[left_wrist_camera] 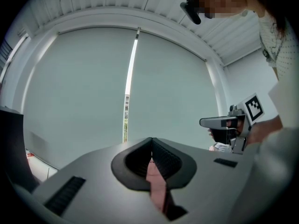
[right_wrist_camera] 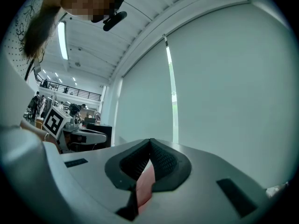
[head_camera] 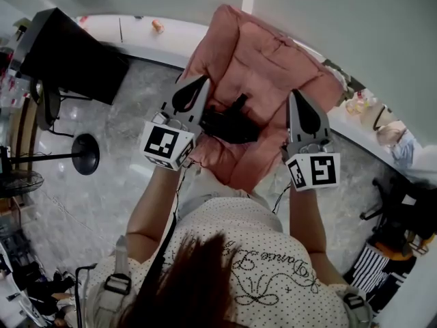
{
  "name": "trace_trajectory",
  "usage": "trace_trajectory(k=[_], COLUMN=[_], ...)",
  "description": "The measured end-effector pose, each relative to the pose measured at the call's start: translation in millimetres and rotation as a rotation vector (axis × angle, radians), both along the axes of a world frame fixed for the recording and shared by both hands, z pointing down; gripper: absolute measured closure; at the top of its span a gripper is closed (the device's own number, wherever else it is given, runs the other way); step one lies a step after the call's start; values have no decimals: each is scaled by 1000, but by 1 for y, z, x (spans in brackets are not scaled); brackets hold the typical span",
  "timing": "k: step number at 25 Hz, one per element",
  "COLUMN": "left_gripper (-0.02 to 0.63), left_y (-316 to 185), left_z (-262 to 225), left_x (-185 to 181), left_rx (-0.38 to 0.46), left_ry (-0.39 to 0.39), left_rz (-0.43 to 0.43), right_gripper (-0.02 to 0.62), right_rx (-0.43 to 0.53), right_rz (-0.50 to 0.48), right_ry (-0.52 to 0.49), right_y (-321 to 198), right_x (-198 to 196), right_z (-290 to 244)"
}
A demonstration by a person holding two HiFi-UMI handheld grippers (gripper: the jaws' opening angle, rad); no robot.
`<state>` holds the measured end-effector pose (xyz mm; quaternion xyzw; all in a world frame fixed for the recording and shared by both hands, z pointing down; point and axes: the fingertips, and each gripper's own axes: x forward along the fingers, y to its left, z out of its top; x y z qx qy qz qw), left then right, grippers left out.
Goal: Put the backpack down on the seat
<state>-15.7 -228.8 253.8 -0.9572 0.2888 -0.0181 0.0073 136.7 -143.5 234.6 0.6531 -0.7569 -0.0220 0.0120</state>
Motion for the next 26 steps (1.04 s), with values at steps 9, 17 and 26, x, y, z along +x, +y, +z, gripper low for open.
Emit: trace_trajectory(k=[9,17,26], left_gripper=[601,601,601], left_y=[-1,-2,-4], left_z=[6,7,8], left_x=[-3,-3,0], left_rx=[-7,-7,-8], left_ry=[-6,-5,-9], left_rz=[-1,0,-4], right_gripper=[584,584,583], right_rx=[5,6,10], right_rz=[10,12,10], right_ry=[0,2,0], right_y=[2,3,0], right_x=[0,-1,3], right_z=[-2,-2,-4])
